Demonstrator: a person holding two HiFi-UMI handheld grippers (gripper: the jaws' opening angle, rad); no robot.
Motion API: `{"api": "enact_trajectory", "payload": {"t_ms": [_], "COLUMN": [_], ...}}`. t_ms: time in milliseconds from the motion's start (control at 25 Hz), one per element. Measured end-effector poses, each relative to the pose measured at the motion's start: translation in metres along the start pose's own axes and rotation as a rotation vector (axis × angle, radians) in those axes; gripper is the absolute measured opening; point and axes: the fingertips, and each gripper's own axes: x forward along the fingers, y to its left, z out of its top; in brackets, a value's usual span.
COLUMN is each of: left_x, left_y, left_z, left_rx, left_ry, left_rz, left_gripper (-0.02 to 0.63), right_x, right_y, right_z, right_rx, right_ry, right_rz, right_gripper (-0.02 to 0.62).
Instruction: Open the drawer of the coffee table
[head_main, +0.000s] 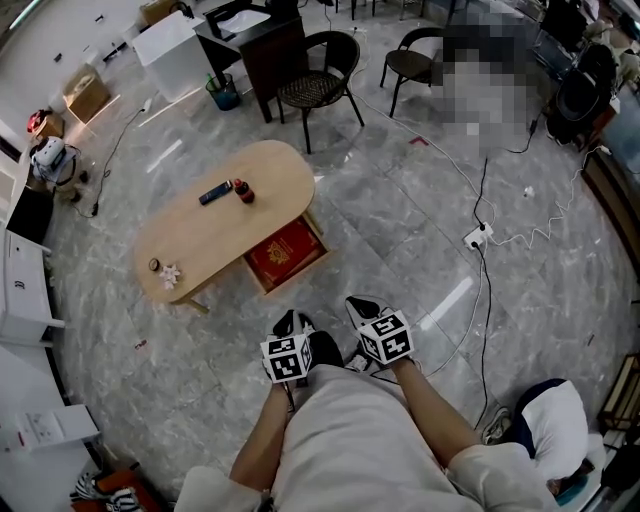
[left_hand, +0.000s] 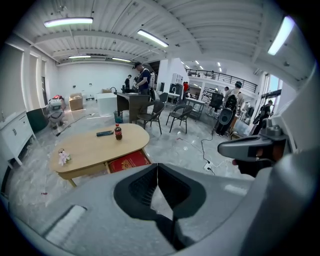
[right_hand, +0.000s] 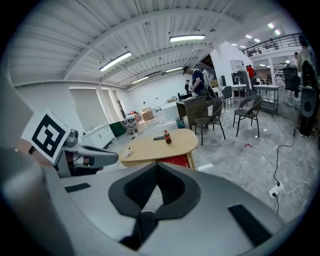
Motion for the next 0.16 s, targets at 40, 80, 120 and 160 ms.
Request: {"api": "enact_trajectory", "payload": {"t_ms": [40, 80, 120, 160], "left_x": [-0.001, -0.001, -0.003, -0.004], "left_y": [0.001, 0.002, 0.004, 0.006], "left_z": [-0.002, -0.005, -0.009, -0.012], "left_rx": [-0.001, -0.004, -0.007, -0.010], "left_ry": [0.002, 0.006, 0.011, 0.017], "left_rz": [0.000, 0.002, 0.005, 0.008], "left_gripper": [0.012, 0.012, 0.012, 0.012], "right_x": [0.000, 0.000, -0.001, -0.001], "right_y": [-0.001, -0.002, -0.002, -0.003], "right_z": [-0.001, -0.003, -0.005, -0.007], "right_rx": [0.006, 0.012, 0.019, 0.027], "right_ry": [-0.004, -0.008, -0.010, -0.013], "right_rz": [-0.005, -0.010, -0.014, -0.018], "right_gripper": [0.015, 0.015, 0.015, 0.015]}}
